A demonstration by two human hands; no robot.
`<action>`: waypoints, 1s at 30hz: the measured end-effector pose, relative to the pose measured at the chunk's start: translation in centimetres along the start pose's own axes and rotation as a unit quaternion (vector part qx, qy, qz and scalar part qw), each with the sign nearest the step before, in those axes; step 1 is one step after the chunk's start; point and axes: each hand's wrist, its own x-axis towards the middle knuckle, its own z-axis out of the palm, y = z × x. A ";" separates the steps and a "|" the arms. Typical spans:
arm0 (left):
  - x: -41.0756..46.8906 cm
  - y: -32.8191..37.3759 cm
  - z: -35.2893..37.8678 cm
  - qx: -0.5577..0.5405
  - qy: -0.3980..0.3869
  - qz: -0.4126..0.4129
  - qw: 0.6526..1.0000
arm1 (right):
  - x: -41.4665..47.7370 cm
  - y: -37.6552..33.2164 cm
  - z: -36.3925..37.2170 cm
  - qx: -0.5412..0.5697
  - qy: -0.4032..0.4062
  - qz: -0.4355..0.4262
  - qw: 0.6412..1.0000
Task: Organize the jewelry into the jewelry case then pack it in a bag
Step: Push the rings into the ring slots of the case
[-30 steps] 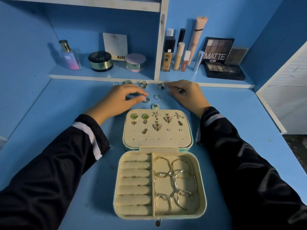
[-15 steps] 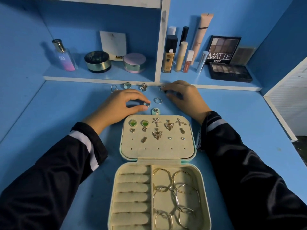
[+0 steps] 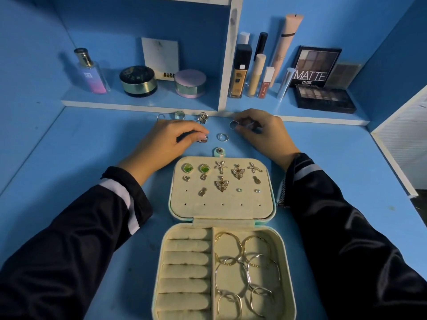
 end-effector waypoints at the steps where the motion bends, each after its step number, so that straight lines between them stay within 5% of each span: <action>1: 0.0 0.0 0.0 0.000 0.000 0.000 1.000 | 0.0 0.0 0.0 0.007 -0.001 0.007 1.000; 30: -0.1 -0.2 0.0 -0.012 0.002 -0.025 1.000 | 0.2 0.0 0.0 0.020 0.006 0.037 0.999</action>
